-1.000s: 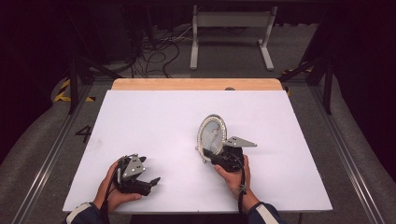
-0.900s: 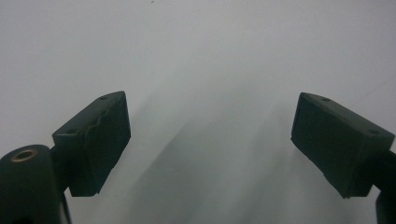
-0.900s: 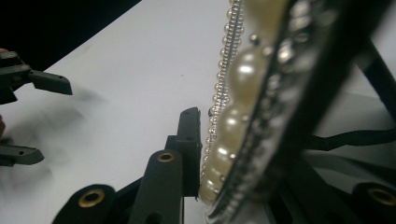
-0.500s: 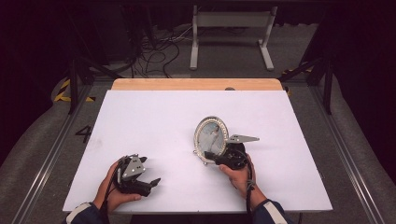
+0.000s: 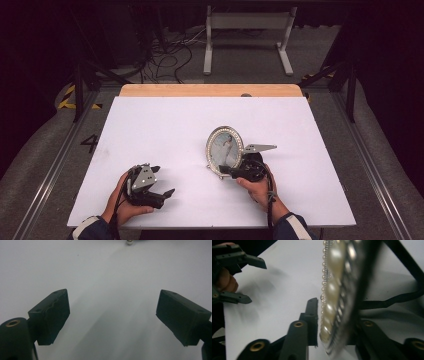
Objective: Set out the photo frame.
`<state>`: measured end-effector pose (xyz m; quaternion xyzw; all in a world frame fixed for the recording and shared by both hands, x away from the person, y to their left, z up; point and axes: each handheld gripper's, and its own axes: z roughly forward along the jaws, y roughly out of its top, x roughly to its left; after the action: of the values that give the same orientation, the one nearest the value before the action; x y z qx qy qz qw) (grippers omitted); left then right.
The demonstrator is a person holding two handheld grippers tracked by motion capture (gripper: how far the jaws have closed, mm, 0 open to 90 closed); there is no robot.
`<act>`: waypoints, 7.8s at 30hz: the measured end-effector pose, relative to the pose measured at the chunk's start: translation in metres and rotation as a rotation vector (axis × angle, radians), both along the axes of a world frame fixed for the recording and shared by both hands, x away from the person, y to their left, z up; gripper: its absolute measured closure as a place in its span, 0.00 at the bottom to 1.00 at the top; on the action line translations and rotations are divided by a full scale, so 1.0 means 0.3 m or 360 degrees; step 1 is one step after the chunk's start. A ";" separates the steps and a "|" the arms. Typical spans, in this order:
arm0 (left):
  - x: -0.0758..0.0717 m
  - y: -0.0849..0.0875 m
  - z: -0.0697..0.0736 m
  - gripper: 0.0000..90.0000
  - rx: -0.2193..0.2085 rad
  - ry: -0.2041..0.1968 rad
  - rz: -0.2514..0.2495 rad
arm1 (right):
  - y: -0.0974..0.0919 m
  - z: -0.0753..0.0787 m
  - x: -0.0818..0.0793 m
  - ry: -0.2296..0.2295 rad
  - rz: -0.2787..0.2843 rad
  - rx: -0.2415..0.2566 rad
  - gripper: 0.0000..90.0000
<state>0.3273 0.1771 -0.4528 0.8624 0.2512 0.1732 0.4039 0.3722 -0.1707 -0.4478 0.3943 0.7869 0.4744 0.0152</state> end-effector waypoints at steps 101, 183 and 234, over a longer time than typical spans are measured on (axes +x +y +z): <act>0.247 -0.279 0.059 0.69 -0.0307 0.0060 -0.0103 | -0.076 0.087 -0.134 -0.0486 -0.0299 -0.0102 0.88; 0.184 -0.294 0.051 0.73 -0.0163 0.0064 -0.0173 | -0.065 0.098 -0.061 -0.0510 -0.0351 -0.0159 0.80; 0.091 -0.201 0.125 0.33 -0.0024 -0.0161 -0.0097 | -0.086 0.132 -0.145 -0.0695 -0.0125 -0.0689 0.38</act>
<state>0.3544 0.1168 -0.4154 0.8567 0.2054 0.2024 0.4276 0.3285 -0.1963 -0.4082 0.3007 0.8320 0.3683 0.2857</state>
